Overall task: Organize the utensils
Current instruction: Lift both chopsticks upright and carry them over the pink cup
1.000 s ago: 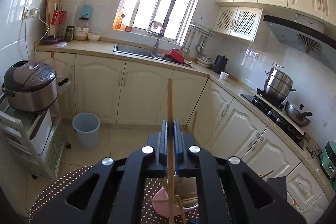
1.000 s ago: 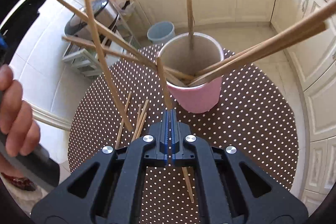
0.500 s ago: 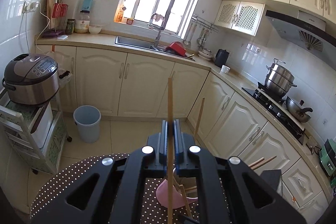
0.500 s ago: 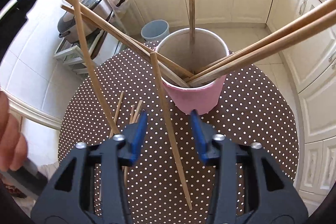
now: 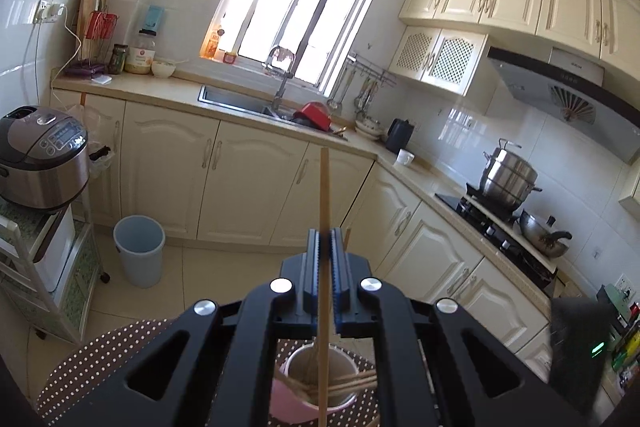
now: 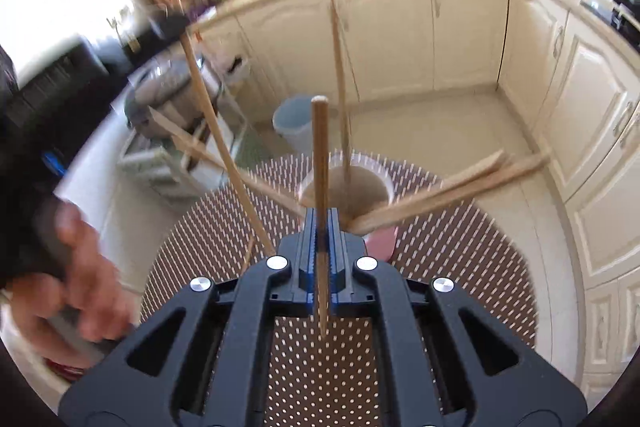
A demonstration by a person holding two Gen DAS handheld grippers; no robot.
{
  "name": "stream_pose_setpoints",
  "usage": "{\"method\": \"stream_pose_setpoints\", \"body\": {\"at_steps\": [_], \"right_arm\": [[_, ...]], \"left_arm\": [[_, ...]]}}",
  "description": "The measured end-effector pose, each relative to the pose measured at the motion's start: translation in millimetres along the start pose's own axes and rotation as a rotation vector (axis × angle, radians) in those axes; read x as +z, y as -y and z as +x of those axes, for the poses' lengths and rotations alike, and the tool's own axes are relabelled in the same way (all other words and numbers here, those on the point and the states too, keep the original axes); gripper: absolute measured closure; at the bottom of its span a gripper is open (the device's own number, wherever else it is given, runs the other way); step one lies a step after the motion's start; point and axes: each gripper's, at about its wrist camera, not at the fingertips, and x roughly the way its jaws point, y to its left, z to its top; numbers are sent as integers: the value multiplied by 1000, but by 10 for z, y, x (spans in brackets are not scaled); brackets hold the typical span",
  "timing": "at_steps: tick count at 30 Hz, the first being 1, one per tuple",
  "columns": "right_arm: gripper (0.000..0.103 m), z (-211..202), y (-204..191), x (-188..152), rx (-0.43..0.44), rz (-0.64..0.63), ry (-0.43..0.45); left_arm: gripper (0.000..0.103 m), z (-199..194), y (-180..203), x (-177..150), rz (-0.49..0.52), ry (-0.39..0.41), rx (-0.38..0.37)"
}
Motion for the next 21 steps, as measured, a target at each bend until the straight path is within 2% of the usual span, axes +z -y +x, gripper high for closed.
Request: {"method": "stream_pose_setpoints", "body": {"at_steps": [3,10,16,21], "right_arm": [[98,-249,8,197,5,-4,71],[98,-527,22,537,11,-25,171],[98,-468,71,645,10,-35,187],[98,-344,83,599,1,-48,177]], "left_arm": [[98,44,68,42,-10,32,3],[98,197,209,68,-6,66,22],[98,305,279,15,38,57,40],[98,358,319,-70,79,35,47]]}}
